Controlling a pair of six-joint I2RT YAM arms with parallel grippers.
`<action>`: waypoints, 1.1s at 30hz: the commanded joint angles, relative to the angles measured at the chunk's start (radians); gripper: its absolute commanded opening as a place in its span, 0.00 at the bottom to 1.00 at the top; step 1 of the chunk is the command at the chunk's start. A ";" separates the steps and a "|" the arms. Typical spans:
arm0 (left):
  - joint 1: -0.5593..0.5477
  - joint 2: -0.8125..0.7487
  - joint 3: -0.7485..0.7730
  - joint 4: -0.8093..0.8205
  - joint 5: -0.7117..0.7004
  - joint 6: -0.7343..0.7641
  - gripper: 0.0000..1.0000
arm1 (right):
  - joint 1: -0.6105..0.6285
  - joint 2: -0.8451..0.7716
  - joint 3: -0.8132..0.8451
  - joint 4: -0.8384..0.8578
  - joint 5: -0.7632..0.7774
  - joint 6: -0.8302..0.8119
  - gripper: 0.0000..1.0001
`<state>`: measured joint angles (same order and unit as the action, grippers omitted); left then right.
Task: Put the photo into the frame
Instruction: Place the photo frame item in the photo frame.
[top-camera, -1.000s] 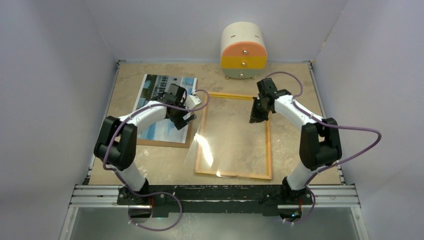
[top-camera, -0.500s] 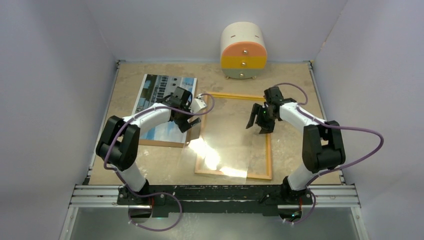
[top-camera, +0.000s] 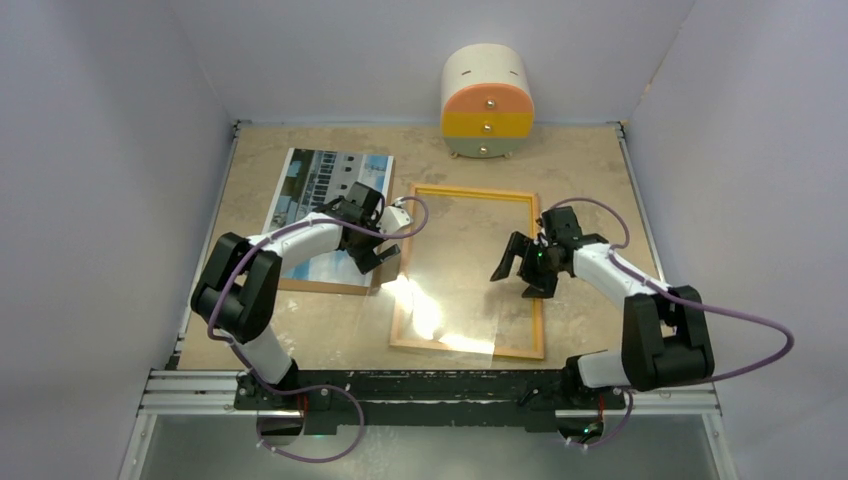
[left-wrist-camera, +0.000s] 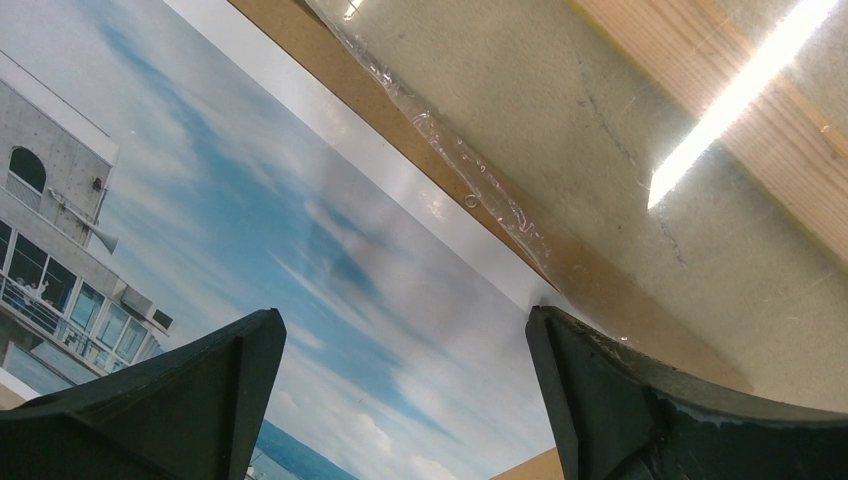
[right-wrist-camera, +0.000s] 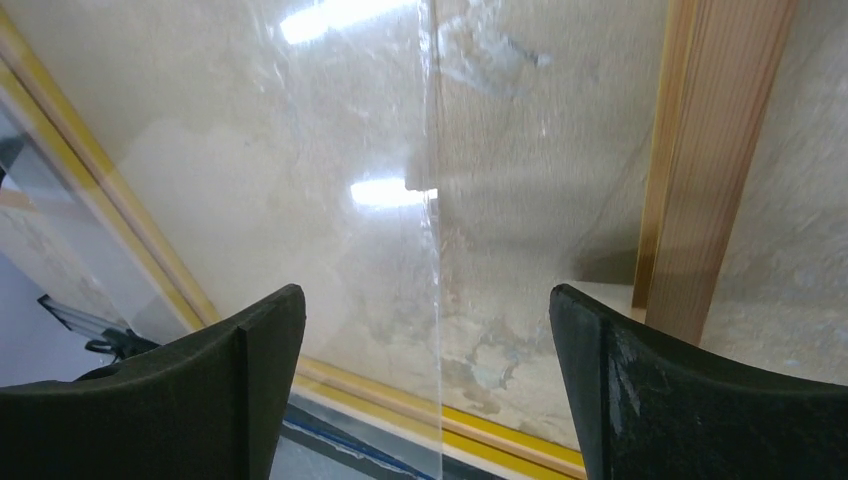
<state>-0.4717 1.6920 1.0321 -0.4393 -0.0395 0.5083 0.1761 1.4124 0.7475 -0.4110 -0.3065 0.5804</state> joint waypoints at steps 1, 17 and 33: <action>-0.004 -0.026 -0.009 0.016 0.026 -0.017 1.00 | 0.002 -0.074 -0.070 0.022 -0.080 0.024 0.94; -0.003 -0.037 -0.022 0.040 0.090 -0.035 1.00 | 0.033 -0.141 -0.411 0.487 -0.210 0.231 0.79; -0.005 -0.022 -0.014 0.039 0.115 -0.052 1.00 | 0.033 -0.343 -0.503 0.876 -0.373 0.385 0.67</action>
<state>-0.4671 1.6878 1.0187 -0.4149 0.0185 0.4885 0.2020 1.1156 0.2180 0.3676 -0.6235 0.9363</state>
